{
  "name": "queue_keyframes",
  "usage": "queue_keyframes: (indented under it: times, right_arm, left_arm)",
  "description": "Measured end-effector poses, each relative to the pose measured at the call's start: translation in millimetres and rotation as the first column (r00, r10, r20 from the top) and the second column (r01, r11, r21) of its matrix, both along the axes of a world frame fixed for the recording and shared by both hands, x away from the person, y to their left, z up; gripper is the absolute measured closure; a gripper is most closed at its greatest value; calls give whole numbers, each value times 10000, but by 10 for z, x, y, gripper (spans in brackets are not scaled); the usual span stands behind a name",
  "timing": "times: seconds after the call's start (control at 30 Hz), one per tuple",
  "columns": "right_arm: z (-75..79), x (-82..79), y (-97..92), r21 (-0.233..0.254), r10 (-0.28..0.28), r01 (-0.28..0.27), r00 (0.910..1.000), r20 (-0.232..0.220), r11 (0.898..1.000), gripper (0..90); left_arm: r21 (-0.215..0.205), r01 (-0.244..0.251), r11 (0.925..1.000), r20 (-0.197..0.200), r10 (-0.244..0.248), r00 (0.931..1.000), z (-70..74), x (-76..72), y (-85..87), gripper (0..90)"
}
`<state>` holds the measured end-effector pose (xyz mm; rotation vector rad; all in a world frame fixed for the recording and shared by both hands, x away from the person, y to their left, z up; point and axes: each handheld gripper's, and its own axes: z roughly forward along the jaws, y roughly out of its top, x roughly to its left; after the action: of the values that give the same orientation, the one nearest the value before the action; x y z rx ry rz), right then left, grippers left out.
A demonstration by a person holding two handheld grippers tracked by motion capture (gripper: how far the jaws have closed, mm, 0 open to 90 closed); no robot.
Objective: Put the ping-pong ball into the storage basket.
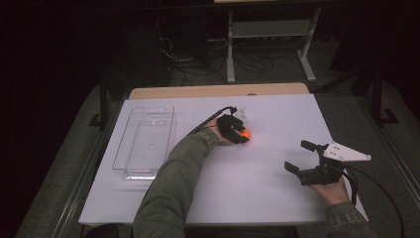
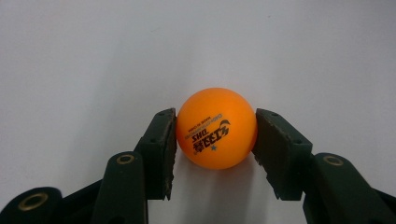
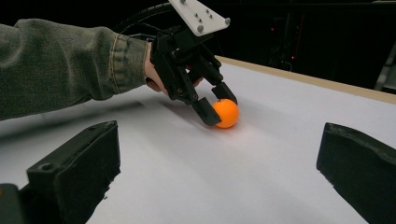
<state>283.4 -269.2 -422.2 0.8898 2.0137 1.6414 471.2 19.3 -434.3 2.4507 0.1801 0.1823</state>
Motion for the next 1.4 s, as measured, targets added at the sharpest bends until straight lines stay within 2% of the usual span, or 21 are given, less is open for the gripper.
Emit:
queue_keyframes:
  times: [0.83,1.4]
  right_arm:
    - [-2,2,5,1,25,-25,10000,-16,10000,0]
    - [-5,5,16,-6,53,-53,10000,-70,10000,0]
  left_arm:
    - [19,41,10000,74,-41,10000,48,-20,6,502]
    - [23,7,10000,163,-7,9999,225,-89,62,502]
